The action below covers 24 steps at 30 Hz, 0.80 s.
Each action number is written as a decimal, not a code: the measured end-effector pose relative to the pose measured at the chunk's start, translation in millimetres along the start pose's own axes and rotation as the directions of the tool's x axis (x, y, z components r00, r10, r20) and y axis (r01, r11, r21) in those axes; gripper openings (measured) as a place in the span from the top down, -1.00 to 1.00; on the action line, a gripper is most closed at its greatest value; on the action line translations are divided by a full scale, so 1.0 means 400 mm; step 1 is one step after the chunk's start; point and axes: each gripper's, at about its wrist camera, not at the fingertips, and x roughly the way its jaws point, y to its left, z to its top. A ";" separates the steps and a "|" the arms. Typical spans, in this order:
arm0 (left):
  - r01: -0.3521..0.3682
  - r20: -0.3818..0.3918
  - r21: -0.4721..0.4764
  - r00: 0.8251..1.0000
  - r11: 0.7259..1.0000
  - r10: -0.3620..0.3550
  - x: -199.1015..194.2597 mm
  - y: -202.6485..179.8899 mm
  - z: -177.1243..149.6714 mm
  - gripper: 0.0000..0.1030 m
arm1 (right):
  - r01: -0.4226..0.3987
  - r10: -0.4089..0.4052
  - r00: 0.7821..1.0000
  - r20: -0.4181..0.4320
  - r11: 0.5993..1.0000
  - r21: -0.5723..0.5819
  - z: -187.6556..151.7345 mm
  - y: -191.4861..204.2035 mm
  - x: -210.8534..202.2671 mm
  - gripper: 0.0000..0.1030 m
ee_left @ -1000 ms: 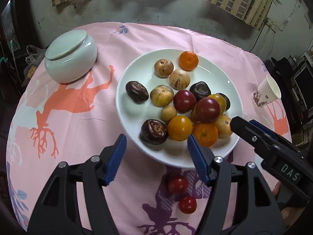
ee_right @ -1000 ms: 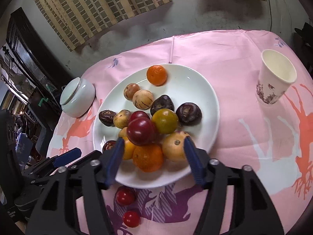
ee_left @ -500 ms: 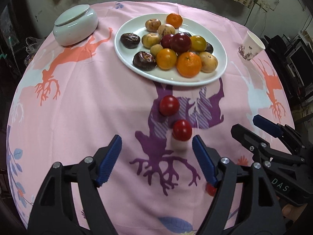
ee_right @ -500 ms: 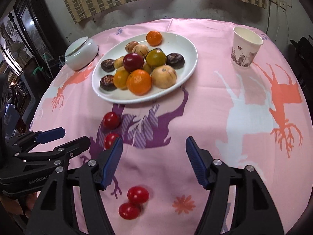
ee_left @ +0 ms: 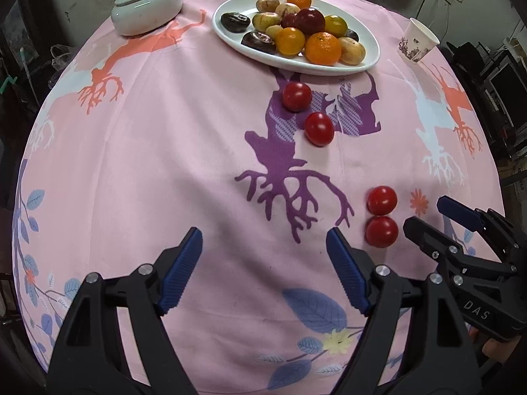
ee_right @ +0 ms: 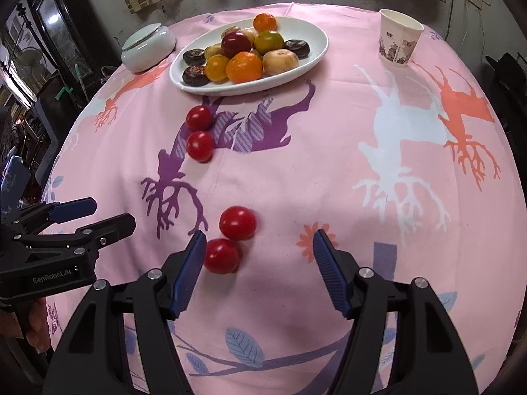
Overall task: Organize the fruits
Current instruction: 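Withdraw both open tools from the plate back to the cherry tomatoes, then grasp a red cherry tomato with each tool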
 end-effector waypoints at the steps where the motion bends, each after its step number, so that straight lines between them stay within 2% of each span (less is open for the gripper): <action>1: 0.000 -0.005 -0.006 1.000 1.000 0.000 0.001 0.007 -0.007 -0.54 | 0.000 0.000 1.000 -0.008 1.000 -0.010 -0.007 0.009 0.004 -0.31; 10: -0.004 -0.027 -0.037 1.000 0.999 0.003 0.002 0.047 -0.026 -0.54 | -0.001 -0.001 0.999 -0.034 0.998 -0.064 -0.032 0.075 0.053 -0.31; 13: -0.004 -0.028 -0.036 1.000 0.999 0.003 0.003 0.045 -0.024 -0.54 | -0.005 0.001 0.999 -0.049 0.997 -0.074 -0.031 0.084 0.073 -0.03; 15: -0.005 -0.032 -0.035 0.999 0.999 0.004 0.006 0.041 -0.022 -0.54 | -0.011 0.005 0.997 -0.075 0.997 -0.077 -0.032 0.084 0.090 0.31; 16: -0.003 -0.035 -0.034 0.999 0.999 0.002 0.009 0.040 -0.021 -0.54 | -0.013 0.008 0.997 -0.079 0.998 -0.068 -0.033 0.080 0.094 0.38; 24: 0.022 -0.047 -0.009 0.999 1.000 -0.022 0.025 -0.007 -0.006 -0.54 | -0.054 0.053 0.997 -0.052 0.998 -0.032 -0.030 0.028 0.051 0.43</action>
